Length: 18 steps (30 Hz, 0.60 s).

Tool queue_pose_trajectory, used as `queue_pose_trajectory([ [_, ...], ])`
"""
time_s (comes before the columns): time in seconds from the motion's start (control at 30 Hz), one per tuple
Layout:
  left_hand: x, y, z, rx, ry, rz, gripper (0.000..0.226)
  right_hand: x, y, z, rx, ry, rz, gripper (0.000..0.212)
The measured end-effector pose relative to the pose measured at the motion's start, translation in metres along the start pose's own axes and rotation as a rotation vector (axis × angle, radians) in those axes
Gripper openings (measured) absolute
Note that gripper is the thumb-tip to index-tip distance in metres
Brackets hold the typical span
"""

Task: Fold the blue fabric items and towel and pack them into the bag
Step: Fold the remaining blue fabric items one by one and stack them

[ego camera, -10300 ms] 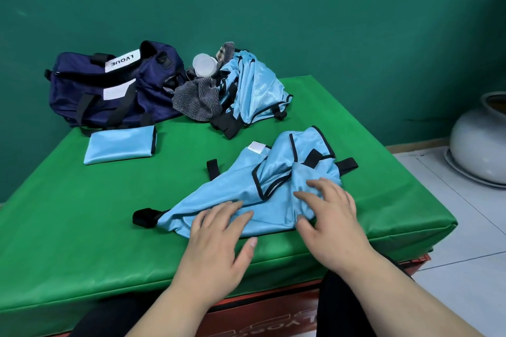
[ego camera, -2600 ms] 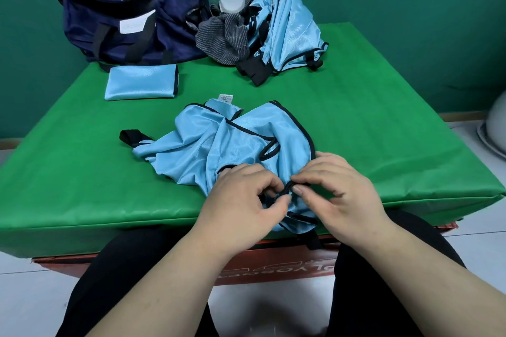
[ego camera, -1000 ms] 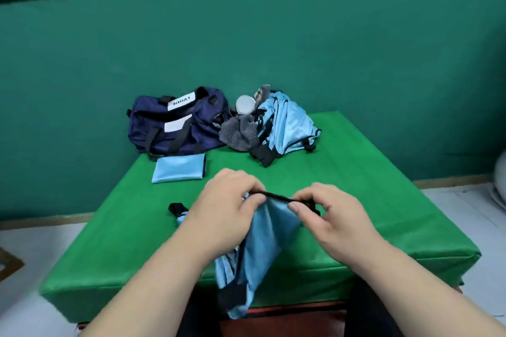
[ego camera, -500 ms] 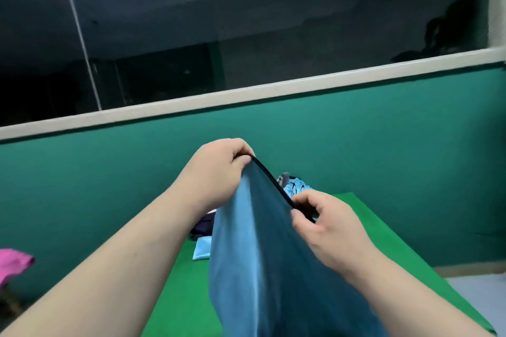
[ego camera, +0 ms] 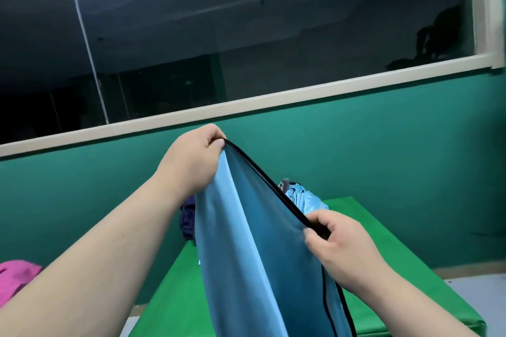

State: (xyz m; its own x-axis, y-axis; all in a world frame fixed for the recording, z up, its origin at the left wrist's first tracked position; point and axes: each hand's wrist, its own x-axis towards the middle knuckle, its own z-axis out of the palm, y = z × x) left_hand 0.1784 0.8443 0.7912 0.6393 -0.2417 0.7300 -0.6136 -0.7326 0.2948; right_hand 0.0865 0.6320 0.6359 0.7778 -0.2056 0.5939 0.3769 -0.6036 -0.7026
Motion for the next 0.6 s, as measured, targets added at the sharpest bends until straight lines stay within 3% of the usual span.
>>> queue_pose_trajectory([
  [0.37, 0.008, -0.026, -0.002, 0.085, 0.044, -0.086, 0.015, -0.016, 0.027, 0.007, -0.048, -0.040, 0.104, 0.011],
  [0.6, 0.010, -0.052, -0.005, 0.139, 0.047, -0.143, 0.016, -0.028, 0.043, 0.011, -0.077, -0.108, 0.164, 0.017],
])
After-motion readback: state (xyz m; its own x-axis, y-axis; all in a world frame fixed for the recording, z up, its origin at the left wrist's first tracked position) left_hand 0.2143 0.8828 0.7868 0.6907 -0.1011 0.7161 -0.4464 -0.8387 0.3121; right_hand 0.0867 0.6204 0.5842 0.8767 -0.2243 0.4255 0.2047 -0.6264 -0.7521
